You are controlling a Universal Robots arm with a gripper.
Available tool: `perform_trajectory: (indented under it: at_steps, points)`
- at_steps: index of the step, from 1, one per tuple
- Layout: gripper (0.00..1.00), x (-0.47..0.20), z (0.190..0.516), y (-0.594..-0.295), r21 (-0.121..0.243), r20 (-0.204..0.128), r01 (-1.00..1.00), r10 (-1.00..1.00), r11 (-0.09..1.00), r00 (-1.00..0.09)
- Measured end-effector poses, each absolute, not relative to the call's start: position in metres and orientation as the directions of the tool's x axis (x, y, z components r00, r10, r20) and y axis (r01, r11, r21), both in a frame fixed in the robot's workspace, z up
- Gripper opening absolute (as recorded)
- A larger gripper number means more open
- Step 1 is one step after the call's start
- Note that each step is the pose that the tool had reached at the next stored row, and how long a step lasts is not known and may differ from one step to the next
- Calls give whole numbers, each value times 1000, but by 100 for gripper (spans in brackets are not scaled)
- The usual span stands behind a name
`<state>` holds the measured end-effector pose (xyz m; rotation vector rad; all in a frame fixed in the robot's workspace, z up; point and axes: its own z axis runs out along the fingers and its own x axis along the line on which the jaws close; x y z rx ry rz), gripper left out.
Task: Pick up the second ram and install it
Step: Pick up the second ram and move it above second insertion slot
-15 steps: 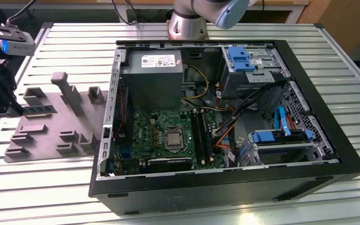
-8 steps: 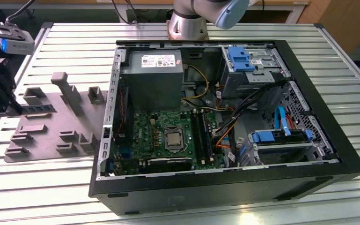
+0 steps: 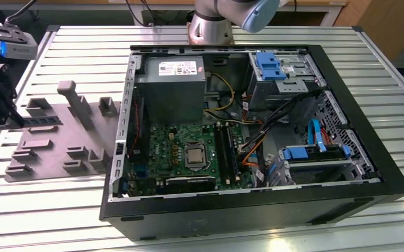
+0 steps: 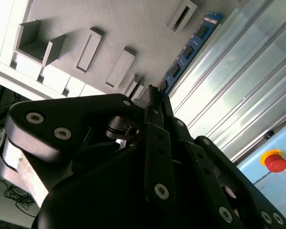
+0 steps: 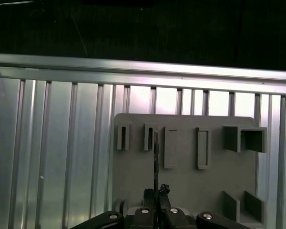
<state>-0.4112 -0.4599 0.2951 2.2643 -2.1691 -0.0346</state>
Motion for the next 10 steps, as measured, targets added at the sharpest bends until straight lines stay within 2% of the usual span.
perform_trajectory:
  at_steps: [10]
  points:
    - [14, -411, 299, -460, 19, -12, -999, -999, -43, 43]
